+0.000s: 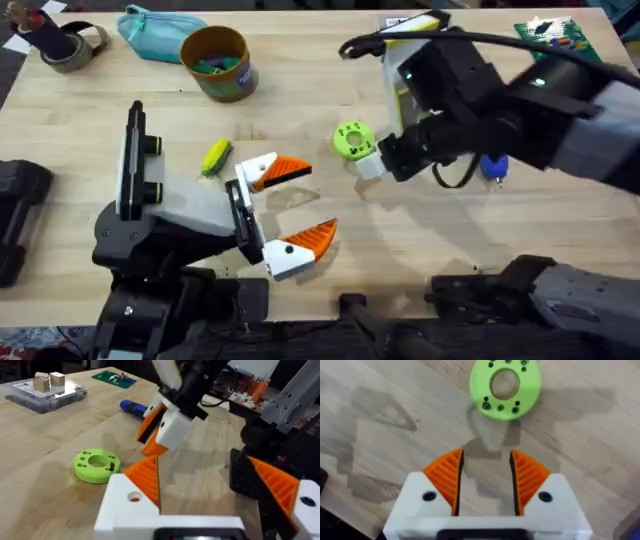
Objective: Pick up the gripper from the table and insert it into the empty holder that is missing its gripper. Then pick up a screw, insert it into the mounting hole, and use the screwdriver to tighten it. Finally, clean up the table by picking up the vegetable and placing it into the bucket.
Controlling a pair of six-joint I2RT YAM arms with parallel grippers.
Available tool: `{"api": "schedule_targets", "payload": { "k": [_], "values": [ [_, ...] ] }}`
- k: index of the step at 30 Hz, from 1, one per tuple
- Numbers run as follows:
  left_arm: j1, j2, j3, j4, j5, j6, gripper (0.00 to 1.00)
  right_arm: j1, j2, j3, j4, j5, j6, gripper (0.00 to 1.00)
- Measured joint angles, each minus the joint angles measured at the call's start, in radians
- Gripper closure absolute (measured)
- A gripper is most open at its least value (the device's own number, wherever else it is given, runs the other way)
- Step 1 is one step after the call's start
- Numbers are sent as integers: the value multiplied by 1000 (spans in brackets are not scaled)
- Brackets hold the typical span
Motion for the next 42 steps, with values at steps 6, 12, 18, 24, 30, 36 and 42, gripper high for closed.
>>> {"api": "schedule_targets", "payload": {
  "k": [6,12,18,24,30,36,42],
  "values": [
    [0,0,0,0,0,0,8,47,-48,-24,41,59,3,469],
    [0,0,0,0,0,0,8,55,-18,-26,109,78,3,469],
    [0,0,0,0,0,0,8,55,125,60,109,85,4,469],
    [0,0,0,0,0,0,8,55,181,109,113,85,7,469],
    [0,0,0,0,0,0,8,55,227,111,114,85,41,469],
    [0,0,0,0,0,0,8,55,248,111,115,85,61,469],
    [0,0,0,0,0,0,8,55,266,111,117,85,64,469]
  ]
}}
